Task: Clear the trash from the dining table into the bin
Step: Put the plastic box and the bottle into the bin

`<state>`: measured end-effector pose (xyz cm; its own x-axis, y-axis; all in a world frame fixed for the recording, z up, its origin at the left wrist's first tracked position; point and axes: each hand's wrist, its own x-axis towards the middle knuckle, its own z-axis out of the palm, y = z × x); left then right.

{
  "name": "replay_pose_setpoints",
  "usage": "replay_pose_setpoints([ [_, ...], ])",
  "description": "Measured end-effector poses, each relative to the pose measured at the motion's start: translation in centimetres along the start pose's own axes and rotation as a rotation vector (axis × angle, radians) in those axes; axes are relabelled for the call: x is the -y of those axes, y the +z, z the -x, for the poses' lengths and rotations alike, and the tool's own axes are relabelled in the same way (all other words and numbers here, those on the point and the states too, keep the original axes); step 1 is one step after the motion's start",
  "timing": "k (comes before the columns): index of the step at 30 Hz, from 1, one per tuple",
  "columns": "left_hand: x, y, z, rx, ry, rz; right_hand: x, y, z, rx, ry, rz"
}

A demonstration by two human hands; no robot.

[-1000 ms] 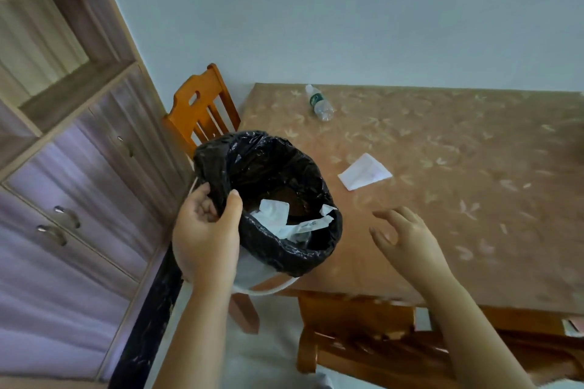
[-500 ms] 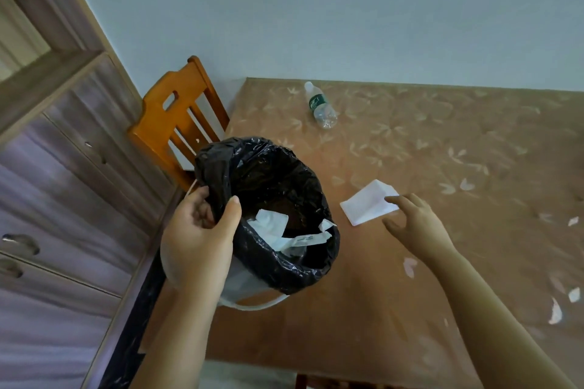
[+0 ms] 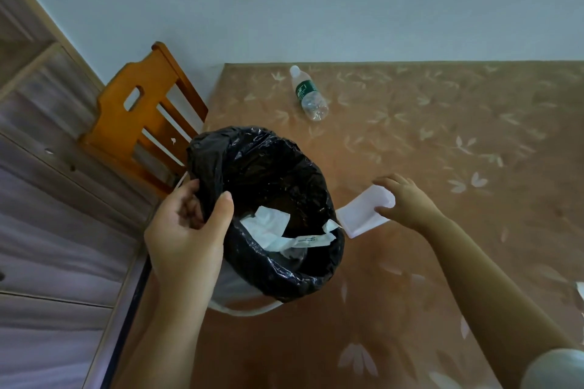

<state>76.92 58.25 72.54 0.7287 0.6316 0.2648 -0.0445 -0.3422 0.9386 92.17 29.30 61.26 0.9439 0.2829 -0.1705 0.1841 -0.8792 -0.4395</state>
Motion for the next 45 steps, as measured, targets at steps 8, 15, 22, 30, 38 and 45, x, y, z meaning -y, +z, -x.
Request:
replay_pose_setpoints([
  [8, 0.0, 0.0, -0.3, -0.011, -0.02, 0.055, -1.5, 0.6, 0.0, 0.066, 0.017, -0.071],
  [15, -0.4, 0.0, 0.1, 0.031, 0.018, 0.087, -2.5, 1.4, 2.3, 0.025, 0.065, -0.11],
  [22, -1.0, -0.7, 0.7, 0.075, 0.019, 0.117, -1.1, 2.2, 6.5, -0.144, 0.262, -0.249],
  [30, -1.3, -2.6, 1.2, 0.144, 0.023, 0.162, 4.5, 0.1, 13.4, -0.528, 0.382, -0.507],
  [38, -1.6, -5.1, 1.5, 0.255, -0.032, 0.303, 12.0, -3.4, 18.5, -0.729, 0.268, -0.548],
  [45, -1.8, -6.9, 1.8, 0.322, -0.005, 0.318, 18.2, -4.0, 19.4, -0.596, 0.09, -0.471],
])
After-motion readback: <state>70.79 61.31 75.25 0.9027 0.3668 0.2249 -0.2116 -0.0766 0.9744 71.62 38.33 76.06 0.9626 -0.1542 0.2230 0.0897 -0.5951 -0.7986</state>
